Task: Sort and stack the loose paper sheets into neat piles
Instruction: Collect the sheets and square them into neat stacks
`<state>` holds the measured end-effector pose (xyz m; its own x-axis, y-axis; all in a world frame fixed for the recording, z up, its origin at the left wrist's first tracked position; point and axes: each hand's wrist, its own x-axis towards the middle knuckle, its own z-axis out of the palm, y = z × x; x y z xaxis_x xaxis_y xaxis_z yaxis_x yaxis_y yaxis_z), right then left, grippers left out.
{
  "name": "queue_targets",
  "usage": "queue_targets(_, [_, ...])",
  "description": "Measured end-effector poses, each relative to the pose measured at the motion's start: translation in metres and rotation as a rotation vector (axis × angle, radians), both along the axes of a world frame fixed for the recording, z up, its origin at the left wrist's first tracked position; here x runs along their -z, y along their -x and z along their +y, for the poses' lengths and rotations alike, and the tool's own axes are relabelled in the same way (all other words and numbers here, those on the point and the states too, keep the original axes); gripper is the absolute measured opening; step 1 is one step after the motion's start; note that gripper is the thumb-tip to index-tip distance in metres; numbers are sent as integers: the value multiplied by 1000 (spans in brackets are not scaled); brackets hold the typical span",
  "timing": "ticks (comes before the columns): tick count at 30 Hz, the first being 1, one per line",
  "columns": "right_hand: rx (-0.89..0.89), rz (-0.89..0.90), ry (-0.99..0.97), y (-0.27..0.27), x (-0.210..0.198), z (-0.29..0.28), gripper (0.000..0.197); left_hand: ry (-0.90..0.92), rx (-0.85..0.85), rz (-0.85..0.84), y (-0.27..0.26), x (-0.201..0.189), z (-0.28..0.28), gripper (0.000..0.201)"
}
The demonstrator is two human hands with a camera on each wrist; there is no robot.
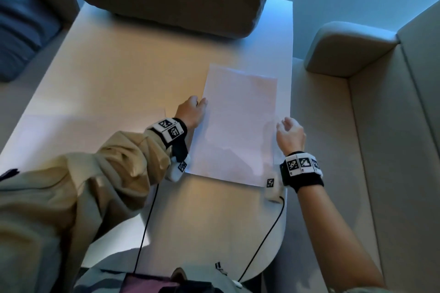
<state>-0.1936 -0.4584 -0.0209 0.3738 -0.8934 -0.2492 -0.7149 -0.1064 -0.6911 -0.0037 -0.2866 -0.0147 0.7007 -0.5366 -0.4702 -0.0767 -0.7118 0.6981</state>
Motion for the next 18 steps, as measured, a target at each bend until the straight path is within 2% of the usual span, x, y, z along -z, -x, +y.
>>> queue_targets(2, [-8, 13, -19, -11, 0, -11, 38, -3, 1, -2, -9, -1, -11, 58])
queue_targets(5, [-28, 33, -54, -32, 7, -29, 28, -21, -48, 49, -16, 3, -26, 66])
queue_targets(7, [-17, 54, -75, -44, 13, -39, 33, -35, -79, 51, -19, 8, -34, 66])
queue_targets(10, [-51, 149, -89, -55, 17, -48, 30, -40, -81, 25, -24, 14, -39, 61])
queue_targets(12, [-46, 135, -90, -55, 17, -56, 34, -38, -80, 33, -28, 15, -40, 63])
queue_targets(16, [-18, 136, -17, -58, 14, -61, 25, -5, -80, 23, -37, 18, -47, 60])
queue_targets(18, [-46, 146, -37, -63, 15, -61, 30, -9, -91, 25, -36, 18, -51, 60])
